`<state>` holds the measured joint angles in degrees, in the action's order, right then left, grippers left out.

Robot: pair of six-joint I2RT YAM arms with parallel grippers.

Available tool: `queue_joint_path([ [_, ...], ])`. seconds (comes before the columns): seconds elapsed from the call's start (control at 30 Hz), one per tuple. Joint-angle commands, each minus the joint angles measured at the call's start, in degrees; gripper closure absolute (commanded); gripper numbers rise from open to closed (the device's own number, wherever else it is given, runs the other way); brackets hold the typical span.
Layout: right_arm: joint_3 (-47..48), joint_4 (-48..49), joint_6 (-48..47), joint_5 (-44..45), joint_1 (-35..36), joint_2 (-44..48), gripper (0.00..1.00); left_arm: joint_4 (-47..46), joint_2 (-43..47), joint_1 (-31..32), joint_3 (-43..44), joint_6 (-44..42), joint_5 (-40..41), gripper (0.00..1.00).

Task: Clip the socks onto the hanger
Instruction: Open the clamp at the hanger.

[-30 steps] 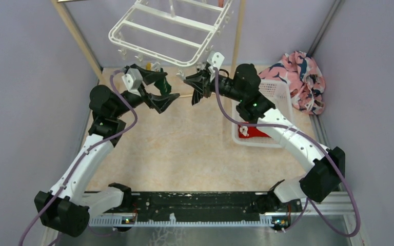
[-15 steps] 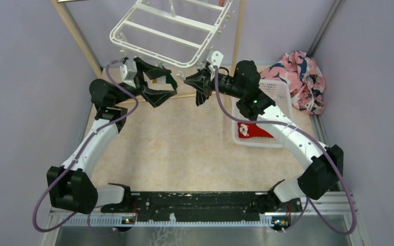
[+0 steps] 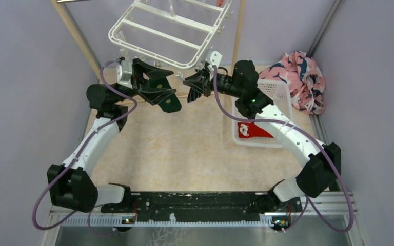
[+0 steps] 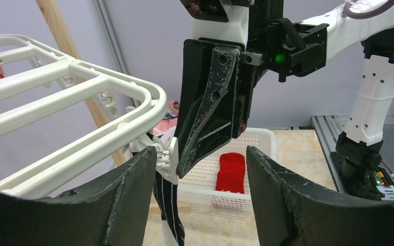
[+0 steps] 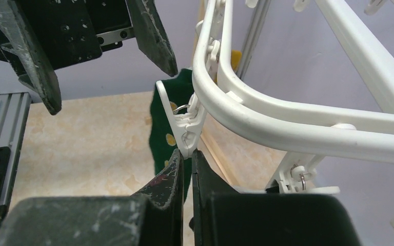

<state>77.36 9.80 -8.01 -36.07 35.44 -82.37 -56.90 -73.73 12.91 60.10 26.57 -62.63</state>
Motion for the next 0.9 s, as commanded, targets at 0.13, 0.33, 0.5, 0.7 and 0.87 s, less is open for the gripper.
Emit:
queue_joint_path([
  [0.13,2.49,2.42,0.63,-3.96,0.03,0.91,1.00,-2.98,-1.42,0.54,1.15,0.77,-0.43,0.32],
  [0.33,2.04,2.49,0.48,-4.03,0.04,0.96,1.00,-2.05,-1.66,0.61,0.61,-0.38,1.53,0.33],
  [0.5,2.04,2.77,0.73,-4.26,0.02,0.97,1.00,-1.28,-4.19,0.80,2.28,-1.18,1.98,0.34],
  [0.7,2.10,2.59,0.65,-4.28,0.04,1.09,1.00,-1.89,-6.53,1.07,3.94,-1.43,2.04,0.35],
  [0.87,2.25,2.34,0.50,-4.25,0.02,0.69,1.00,-1.92,-7.38,1.06,5.63,-1.37,2.14,0.37],
])
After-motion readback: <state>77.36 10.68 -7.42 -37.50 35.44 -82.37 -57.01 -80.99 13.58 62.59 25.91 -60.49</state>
